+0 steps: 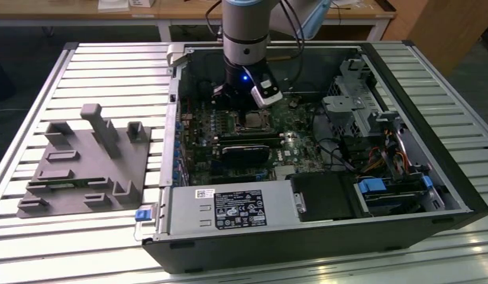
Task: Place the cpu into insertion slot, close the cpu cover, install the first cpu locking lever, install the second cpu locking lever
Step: 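Close the cpu cover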
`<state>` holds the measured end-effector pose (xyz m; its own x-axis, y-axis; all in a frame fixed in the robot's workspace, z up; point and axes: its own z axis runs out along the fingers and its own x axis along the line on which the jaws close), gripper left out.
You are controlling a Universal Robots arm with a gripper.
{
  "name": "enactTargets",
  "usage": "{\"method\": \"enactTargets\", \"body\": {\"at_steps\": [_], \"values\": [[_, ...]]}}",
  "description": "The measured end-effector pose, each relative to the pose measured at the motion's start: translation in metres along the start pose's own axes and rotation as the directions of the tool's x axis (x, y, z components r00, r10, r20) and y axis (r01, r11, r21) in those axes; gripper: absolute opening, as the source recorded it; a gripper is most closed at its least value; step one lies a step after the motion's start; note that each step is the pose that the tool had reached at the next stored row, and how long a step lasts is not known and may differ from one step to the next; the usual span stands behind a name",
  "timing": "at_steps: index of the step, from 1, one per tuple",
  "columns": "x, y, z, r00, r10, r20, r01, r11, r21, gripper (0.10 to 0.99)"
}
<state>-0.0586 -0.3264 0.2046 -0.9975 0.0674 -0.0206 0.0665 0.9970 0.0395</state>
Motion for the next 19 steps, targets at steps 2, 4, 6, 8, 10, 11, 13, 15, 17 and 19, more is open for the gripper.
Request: {"method": "enactTargets", "body": {"at_steps": [2, 4, 6, 8, 10, 11, 13, 15, 17, 19], "values": [[0.0019, -0.0001, 0.0005, 1.0, 0.0, 0.0, 0.0, 1.0, 0.0, 0.106], [0.0036, -0.0003, 0.0011, 1.0, 0.0, 0.0, 0.0, 1.0, 0.0, 0.106], [0.0039, -0.0003, 0.0024, 1.0, 0.0, 0.0, 0.0, 1.0, 0.0, 0.106], [0.0041, -0.0004, 0.0037, 1.0, 0.0, 0.0, 0.0, 1.0, 0.0, 0.106], [0.0042, -0.0005, 0.0041, 1.0, 0.0, -0.0002, 0.0, 1.0, 0.0, 0.106], [0.0042, -0.0005, 0.0042, 1.0, 0.0, -0.0002, 0.0, 1.0, 0.0, 0.106], [0.0042, -0.0004, 0.0048, 1.0, 0.0, 0.0, 0.0, 1.0, 0.0, 0.106], [0.0043, -0.0005, 0.0054, 1.0, 0.0, -0.0001, 0.0, 1.0, 0.0, 0.106], [0.0043, -0.0005, 0.0055, 1.0, 0.0, -0.0002, 0.0, 1.0, 0.0, 0.106], [0.0043, -0.0005, 0.0056, 1.0, 0.0, -0.0001, 0.0, 1.0, 0.0, 0.106]]}}
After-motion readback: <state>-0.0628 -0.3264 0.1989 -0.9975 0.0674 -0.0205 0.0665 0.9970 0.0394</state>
